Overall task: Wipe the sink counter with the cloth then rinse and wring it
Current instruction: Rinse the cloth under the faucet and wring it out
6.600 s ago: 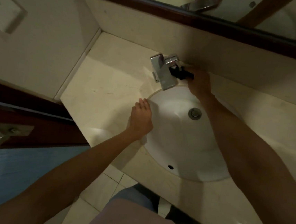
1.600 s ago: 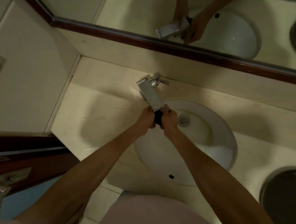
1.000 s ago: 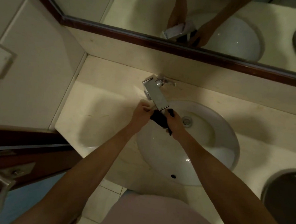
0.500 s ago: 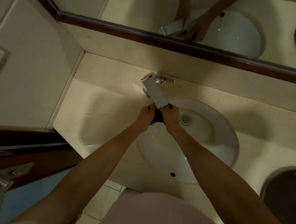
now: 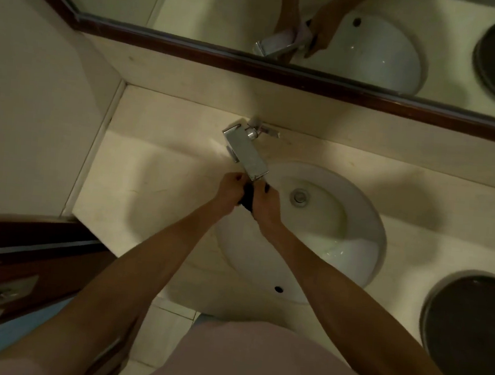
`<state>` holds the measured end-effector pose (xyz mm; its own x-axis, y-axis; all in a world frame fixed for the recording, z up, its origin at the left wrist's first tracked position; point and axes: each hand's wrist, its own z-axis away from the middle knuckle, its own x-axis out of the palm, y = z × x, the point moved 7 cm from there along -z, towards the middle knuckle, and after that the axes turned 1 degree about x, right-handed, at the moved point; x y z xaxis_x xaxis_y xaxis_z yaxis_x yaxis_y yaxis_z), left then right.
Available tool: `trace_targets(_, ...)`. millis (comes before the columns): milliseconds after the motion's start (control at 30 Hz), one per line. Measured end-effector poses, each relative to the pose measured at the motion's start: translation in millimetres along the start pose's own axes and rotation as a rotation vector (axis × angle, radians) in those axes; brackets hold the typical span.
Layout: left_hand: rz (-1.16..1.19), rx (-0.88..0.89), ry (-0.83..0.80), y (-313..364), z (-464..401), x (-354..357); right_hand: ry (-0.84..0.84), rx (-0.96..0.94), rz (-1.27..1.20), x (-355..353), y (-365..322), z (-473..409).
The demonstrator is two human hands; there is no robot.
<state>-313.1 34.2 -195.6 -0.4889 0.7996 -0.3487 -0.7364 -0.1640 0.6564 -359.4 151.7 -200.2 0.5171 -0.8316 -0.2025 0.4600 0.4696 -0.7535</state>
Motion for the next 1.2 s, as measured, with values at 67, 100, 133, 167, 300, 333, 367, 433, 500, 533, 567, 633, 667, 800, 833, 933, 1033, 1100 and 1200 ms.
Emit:
trace_targets(67,0.055,-0.011,-0.015,2.9,0.5,-3.9,0.023,-0.014,-0.009,-11.7,-2.9,-3.9)
trace_targets(100,0.103,0.010,-0.020,6.5,0.6,-6.5,0.044,-0.003,-0.042,-19.3,-1.6,-10.2)
trace_targets(133,0.150,0.048,-0.028,11.1,1.5,-10.0,0.055,0.028,-0.113,-27.1,-2.6,-14.5)
trace_targets(167,0.199,0.095,-0.039,13.9,3.0,-12.7,0.060,0.075,-0.203,-33.2,1.5,-23.3)
trace_targets(300,0.245,0.168,-0.155,5.8,17.7,-6.1,-0.040,0.381,-0.432,-33.4,34.7,-54.4)
trace_targets(333,0.238,0.129,-0.188,-0.9,20.3,-1.6,-0.075,0.417,-0.424,-28.9,47.5,-65.9)
trace_targets(367,0.258,0.071,-0.215,-5.4,24.4,3.9,-0.098,0.420,-0.425,-24.7,55.2,-73.4)
trace_targets(433,0.313,-0.126,-0.212,-22.9,28.6,12.2,-0.117,0.394,-0.433,-18.5,44.9,-62.4)
trace_targets(500,0.333,-0.266,-0.179,-33.7,31.8,17.2,-0.122,0.326,-0.480,-18.0,24.1,-44.4)
trace_targets(533,0.324,-0.285,-0.169,-34.6,32.5,18.2,-0.154,0.291,-0.515,-14.7,18.2,-39.4)
trace_targets(567,0.297,-0.279,-0.155,-33.4,31.8,18.5,-0.184,0.258,-0.551,-11.5,12.6,-33.2)
trace_targets(633,0.255,-0.250,-0.134,-24.0,32.3,16.7,-0.161,0.190,-0.587,-13.1,5.7,-24.9)
trace_targets(667,0.231,-0.214,-0.088,-15.6,31.5,11.9,-0.106,0.155,-0.521,-18.9,4.2,-23.9)
trace_targets(800,0.149,-0.037,0.047,15.3,19.0,0.8,-0.046,0.068,-0.108,-24.7,4.1,-16.3)
trace_targets(833,0.130,-0.030,0.054,15.4,15.3,0.2,-0.067,0.070,-0.105,-18.0,2.3,-10.4)
trace_targets(933,0.071,-0.081,0.012,8.3,10.3,3.9,-0.001,0.014,-0.151,-10.2,-3.3,-1.3)
trace_targets(1033,0.004,-0.118,-0.159,12.0,29.5,28.2,0.122,0.041,-0.197,-28.7,5.9,-18.8)
trace_targets(1100,-0.047,-0.106,-0.190,14.8,36.7,34.0,0.141,0.093,-0.209,-33.0,11.8,-26.8)
trace_targets(1200,-0.043,-0.076,-0.080,8.0,22.2,14.4,0.068,0.092,-0.149,-14.2,2.8,-9.3)
